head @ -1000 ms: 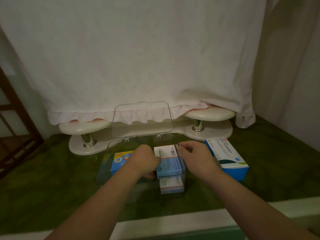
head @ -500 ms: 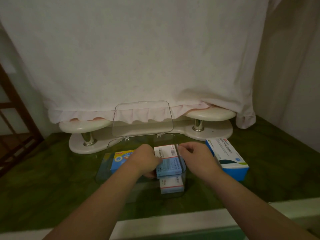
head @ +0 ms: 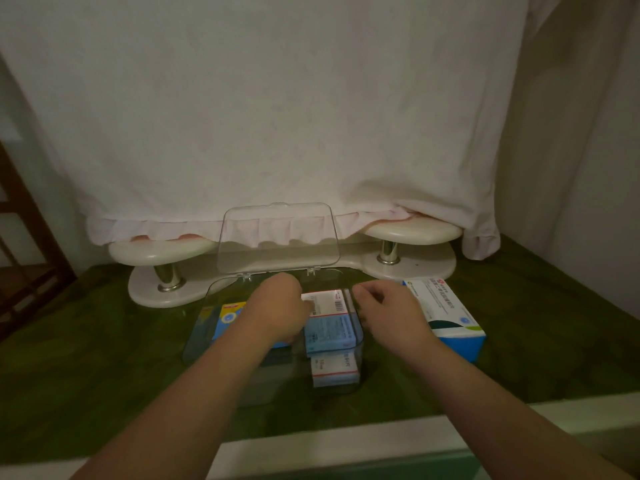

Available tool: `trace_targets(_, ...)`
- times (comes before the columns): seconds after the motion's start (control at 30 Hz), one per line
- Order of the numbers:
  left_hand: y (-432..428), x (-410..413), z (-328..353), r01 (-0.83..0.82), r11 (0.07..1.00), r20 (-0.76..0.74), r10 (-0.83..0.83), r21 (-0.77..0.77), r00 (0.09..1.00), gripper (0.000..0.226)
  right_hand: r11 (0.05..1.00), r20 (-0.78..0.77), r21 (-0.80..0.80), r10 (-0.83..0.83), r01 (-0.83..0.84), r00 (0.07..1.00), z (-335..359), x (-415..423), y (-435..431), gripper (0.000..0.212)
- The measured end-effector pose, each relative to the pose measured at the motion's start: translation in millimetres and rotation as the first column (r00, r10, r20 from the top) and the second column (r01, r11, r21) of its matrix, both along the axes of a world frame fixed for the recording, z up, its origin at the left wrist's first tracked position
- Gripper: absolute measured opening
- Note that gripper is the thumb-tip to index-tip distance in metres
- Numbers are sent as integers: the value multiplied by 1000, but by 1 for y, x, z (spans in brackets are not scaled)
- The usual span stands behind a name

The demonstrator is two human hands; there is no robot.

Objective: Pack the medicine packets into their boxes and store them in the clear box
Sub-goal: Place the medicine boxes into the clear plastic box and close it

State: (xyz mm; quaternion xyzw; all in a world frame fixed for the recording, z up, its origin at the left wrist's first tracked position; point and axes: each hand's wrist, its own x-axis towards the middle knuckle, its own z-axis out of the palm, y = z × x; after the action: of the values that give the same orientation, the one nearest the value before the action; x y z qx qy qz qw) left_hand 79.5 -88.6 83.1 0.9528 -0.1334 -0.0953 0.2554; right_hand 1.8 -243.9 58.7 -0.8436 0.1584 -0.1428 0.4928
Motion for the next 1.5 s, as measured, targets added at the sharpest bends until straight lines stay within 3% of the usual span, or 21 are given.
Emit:
trace_targets(0.13, 21, -2, 26, -18, 984, 21, 23, -179, 1000, 21, 985, 154, -42, -157, 165, 976, 15, -5, -20, 8)
trace_targets(0.2, 36, 0, 34, -66, 951, 2, 70, -304, 998, 33, 961, 160, -124, -227, 248, 961, 19, -6, -40, 16)
trace_targets(0.37, 50, -6, 34, -46, 938, 35, 62, -345, 997, 28, 853, -27, -408, -367, 324, 930, 5, -4, -79, 52)
trace_targets(0.5, 37, -21, 22, 52, 947, 71, -31, -318, 997, 10, 791, -242, -567, -427, 230, 871, -9, -9, -89, 73)
trace_targets(0.7, 21, -28, 8, 149, 956, 174, -107, -252, 979, 12, 881, -380, -448, -339, 150, 861, -11, -17, -85, 96)
trace_targets(0.8, 19, -30, 6, 161, 948, 197, -108, -273, 974, 11, 899, -382, -410, -322, 154, 866, -10, -17, -86, 90)
trace_targets(1.07, 27, -34, 23, 238, 882, 276, -130, -407, 952, 8, 941, -169, -282, -241, 188, 956, 33, -24, -87, 72)
trace_targets(1.2, 25, -40, 34, 289, 861, 346, -143, -418, 927, 26, 955, -27, -276, -118, 107, 993, 62, -27, -67, 70)
trace_targets(1.3, 25, -44, 47, 334, 856, 444, -141, -394, 885, 42, 929, 49, -368, -23, 39, 999, 83, -29, -46, 69)
trace_targets(1.37, 29, -46, 57, 352, 868, 472, -161, -350, 867, 53, 888, 20, -457, 65, -48, 998, 94, -31, -30, 69)
trace_targets(1.5, 48, -42, 73, 451, 867, 398, -345, -213, 850, 67, 839, -46, -473, 282, -269, 958, 105, -34, -2, 76)
